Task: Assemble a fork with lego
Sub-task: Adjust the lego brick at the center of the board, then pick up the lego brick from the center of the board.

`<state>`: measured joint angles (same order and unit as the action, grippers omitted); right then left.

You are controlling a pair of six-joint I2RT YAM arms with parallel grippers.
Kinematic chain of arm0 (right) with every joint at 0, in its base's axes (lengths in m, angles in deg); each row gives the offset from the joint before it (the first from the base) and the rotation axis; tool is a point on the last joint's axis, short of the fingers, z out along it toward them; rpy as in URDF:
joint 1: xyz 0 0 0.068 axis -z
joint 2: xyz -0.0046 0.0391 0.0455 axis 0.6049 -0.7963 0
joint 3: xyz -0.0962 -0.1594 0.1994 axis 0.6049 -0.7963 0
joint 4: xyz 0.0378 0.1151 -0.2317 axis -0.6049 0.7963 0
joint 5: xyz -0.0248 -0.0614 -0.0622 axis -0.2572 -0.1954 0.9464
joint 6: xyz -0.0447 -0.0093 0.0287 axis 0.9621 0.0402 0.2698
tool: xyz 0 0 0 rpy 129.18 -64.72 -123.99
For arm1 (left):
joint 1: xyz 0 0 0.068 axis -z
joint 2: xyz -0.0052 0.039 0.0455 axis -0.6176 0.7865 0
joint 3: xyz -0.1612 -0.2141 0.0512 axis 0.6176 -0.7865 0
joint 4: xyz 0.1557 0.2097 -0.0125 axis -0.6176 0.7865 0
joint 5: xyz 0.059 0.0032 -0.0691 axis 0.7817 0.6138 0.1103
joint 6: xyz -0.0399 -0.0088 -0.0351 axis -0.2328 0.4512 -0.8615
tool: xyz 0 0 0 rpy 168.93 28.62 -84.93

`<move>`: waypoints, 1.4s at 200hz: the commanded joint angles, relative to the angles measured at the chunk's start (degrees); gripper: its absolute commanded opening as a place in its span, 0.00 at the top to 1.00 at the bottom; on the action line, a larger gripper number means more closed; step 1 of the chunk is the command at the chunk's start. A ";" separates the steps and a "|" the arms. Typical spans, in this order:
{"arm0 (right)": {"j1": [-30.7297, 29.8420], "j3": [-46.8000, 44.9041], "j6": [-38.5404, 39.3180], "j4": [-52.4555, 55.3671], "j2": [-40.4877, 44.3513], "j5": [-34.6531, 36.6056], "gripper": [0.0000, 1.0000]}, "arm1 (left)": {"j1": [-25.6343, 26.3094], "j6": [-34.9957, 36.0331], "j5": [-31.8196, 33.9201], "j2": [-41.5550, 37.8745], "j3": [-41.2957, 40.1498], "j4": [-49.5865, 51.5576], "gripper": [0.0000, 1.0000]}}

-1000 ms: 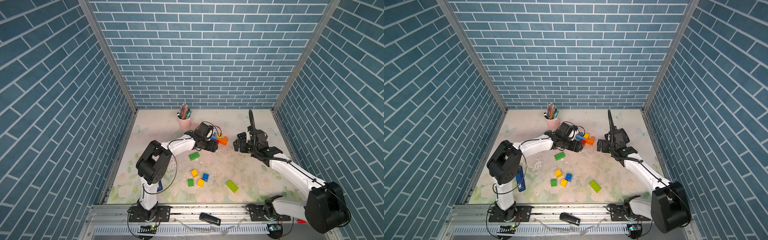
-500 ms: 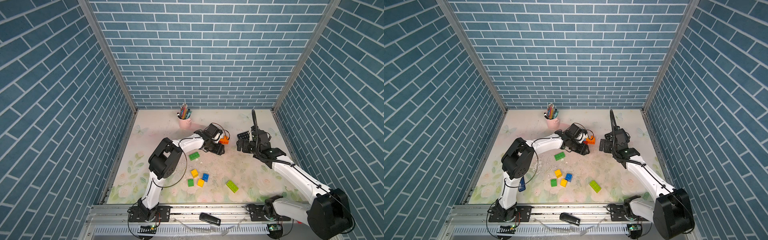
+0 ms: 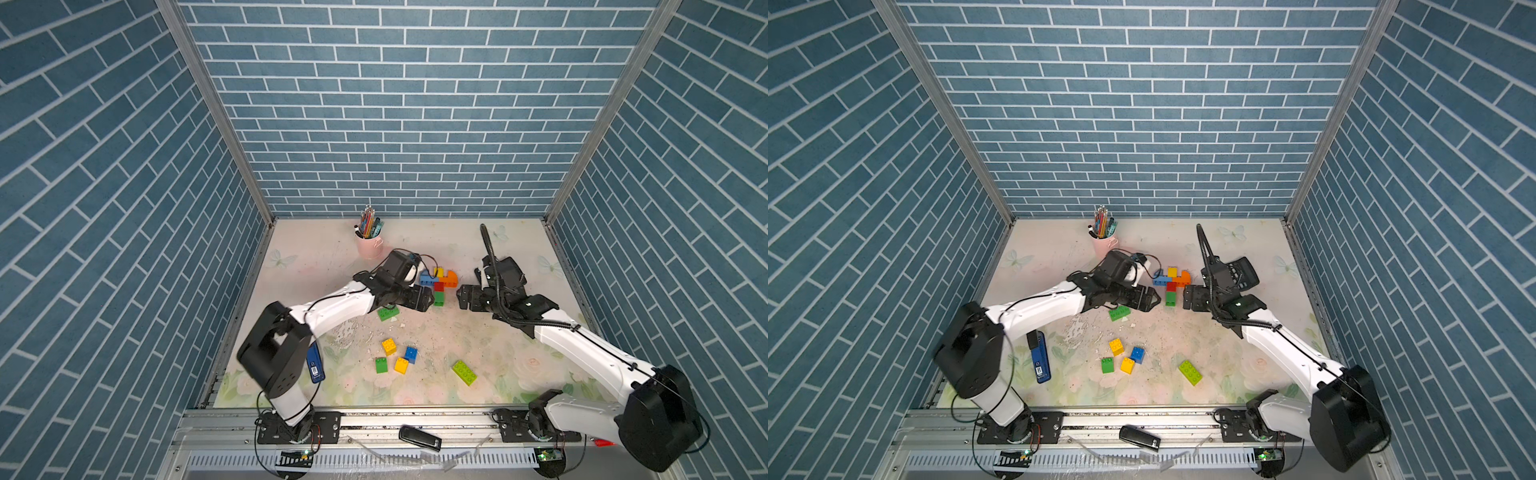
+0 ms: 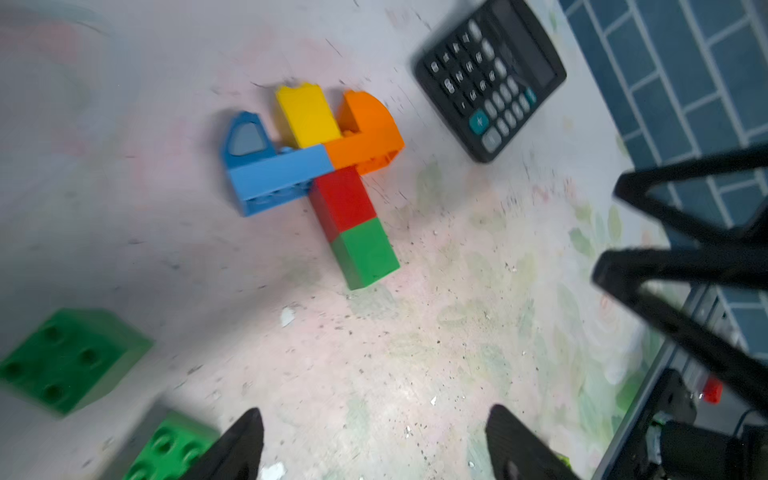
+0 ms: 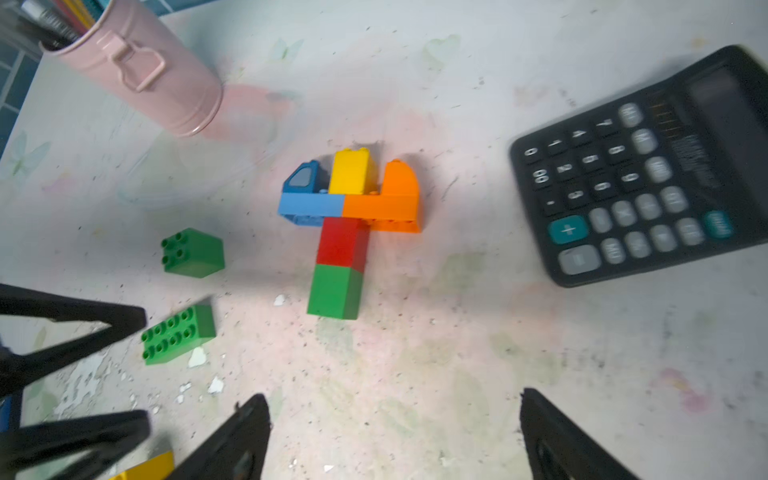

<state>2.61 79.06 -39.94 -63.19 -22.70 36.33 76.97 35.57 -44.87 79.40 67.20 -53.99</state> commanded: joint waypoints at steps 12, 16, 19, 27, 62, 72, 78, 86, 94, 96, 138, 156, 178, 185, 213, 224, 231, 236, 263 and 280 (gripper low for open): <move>-6.68 6.80 -4.93 -0.93 -8.34 -0.64 0.14 | -5.00 -9.15 9.89 -10.89 -10.29 -1.33 0.01; -7.41 7.77 -4.81 -0.67 -9.73 -0.67 0.16 | -5.66 -9.95 10.44 -12.29 -11.39 -1.22 0.01; -7.93 8.72 -4.67 -0.55 -10.50 -0.68 0.18 | -5.91 -10.65 10.82 -13.35 -12.17 -1.06 0.01; -8.99 11.19 -4.23 0.04 -13.47 -0.93 0.21 | -7.11 -12.71 12.26 -15.89 -13.94 -0.42 0.01; -12.26 21.87 -1.54 5.40 -24.47 -2.03 0.23 | -9.60 -13.62 15.65 -24.74 -20.28 0.74 0.01; -12.89 25.43 -0.52 7.53 -27.60 -2.45 0.24 | -10.85 -14.01 16.12 -26.37 -21.18 2.40 0.01; -13.23 27.64 0.05 8.98 -29.55 -2.68 0.24 | -12.04 -13.96 14.95 -26.92 -21.57 3.04 0.01; -13.65 30.52 0.59 10.58 -31.97 -2.25 0.25 | -14.08 -13.93 12.37 -27.37 -22.75 2.63 0.01; -13.90 33.31 0.83 12.17 -34.63 -1.56 0.27 | -16.27 -14.02 8.87 -27.97 -24.48 0.80 0.01; -13.90 34.01 0.90 12.44 -35.27 -1.45 0.27 | -16.82 -14.05 7.94 -28.04 -24.83 0.08 0.01; -14.03 47.77 1.80 18.57 -46.12 -1.02 0.30 | -23.67 -15.50 -4.13 -27.36 -29.15 -7.81 0.01; -13.98 53.16 2.41 21.53 -50.54 -1.42 0.32 | -24.13 -15.11 -5.94 -26.45 -29.17 -8.77 0.01; -14.32 59.36 3.03 24.79 -55.78 -1.94 0.34 | -25.13 -14.85 -7.50 -25.74 -29.53 -9.63 0.01; -14.40 61.04 3.28 25.85 -57.25 -1.98 0.35 | -25.54 -14.86 -7.91 -25.57 -29.81 -9.89 0.01; -15.10 67.97 4.13 30.30 -61.73 -1.83 0.38 | -27.14 -15.42 -9.47 -25.50 -30.90 -11.15 0.01; -15.47 69.85 4.50 31.58 -62.92 -1.53 0.38 | -27.38 -15.47 -9.72 -25.54 -31.05 -11.34 0.01; -15.64 71.02 4.62 32.36 -63.60 -1.03 0.40 | -27.40 -15.47 -9.74 -25.48 -31.10 -11.41 0.01; -15.66 71.79 4.68 33.15 -64.08 -0.71 0.42 | -27.40 -15.45 -9.81 -25.46 -31.17 -11.43 0.01; -15.85 75.03 4.75 36.08 -66.27 1.10 0.50 | -27.49 -15.38 -9.99 -25.28 -31.31 -11.58 0.01; -15.75 75.87 4.84 36.50 -66.92 1.67 0.52 | -27.49 -15.28 -10.11 -24.99 -31.21 -11.60 0.01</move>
<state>-13.00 152.91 -36.05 -31.23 -88.14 35.67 49.93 20.07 -54.08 53.85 36.51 -64.46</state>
